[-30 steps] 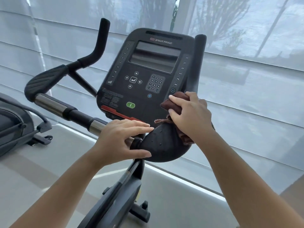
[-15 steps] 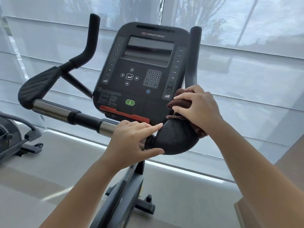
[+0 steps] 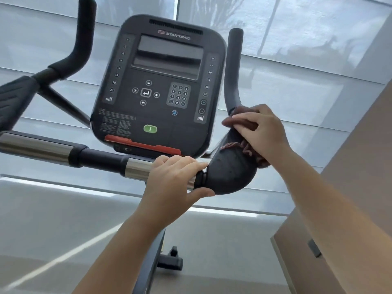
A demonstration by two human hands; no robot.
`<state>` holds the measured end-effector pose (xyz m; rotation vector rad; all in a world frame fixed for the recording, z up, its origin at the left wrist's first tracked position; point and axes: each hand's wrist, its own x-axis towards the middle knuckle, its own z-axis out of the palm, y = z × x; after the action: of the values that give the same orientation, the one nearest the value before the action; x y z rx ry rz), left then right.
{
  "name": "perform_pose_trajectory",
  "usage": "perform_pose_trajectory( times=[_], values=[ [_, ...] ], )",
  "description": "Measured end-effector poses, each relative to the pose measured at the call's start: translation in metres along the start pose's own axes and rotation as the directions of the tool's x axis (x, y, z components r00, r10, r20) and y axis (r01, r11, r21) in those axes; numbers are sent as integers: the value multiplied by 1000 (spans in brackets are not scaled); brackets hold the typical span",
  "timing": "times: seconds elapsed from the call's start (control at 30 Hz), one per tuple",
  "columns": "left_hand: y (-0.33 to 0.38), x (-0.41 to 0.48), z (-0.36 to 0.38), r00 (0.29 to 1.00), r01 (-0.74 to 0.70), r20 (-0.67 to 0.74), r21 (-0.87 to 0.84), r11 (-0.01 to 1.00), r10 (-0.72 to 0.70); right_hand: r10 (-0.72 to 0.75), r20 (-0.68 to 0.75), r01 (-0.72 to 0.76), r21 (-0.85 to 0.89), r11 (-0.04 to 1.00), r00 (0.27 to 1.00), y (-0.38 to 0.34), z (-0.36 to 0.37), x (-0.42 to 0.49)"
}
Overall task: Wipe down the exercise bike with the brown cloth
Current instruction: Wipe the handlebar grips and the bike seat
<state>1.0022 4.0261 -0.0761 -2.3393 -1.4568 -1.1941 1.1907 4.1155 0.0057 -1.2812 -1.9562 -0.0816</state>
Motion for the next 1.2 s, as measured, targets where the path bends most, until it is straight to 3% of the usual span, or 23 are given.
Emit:
perform_pose_trajectory(
  times=[0.2, 0.4, 0.57, 0.67, 0.83, 1.07, 1.2],
  values=[
    [-3, 1, 4, 998, -26, -55, -7, 1000, 26, -257, 21, 256, 33, 966, 966, -22, -3, -89],
    [-3, 1, 1, 999, -25, -39, -32, 999, 24, -105, 28, 108, -149, 983, 994, -27, 2, -24],
    [-3, 1, 1, 1000, -15, -21, -41, 999, 14, -246, -28, 245, -49, 968, 969, -39, 7, -101],
    [-4, 0, 2, 999, -24, -32, -59, 998, 22, -303, 28, 304, -63, 950, 953, -30, -1, -92],
    [-3, 0, 1, 999, -12, -49, -70, 997, 9, -84, -65, 75, -132, 988, 994, -20, -1, -42],
    [-6, 1, 4, 998, -24, -67, -59, 998, 20, -270, -86, 266, -62, 962, 959, -28, 6, -111],
    [-5, 1, 2, 998, -20, -57, -46, 999, 17, -114, -104, 106, -86, 991, 988, -20, 2, -50]
  ],
)
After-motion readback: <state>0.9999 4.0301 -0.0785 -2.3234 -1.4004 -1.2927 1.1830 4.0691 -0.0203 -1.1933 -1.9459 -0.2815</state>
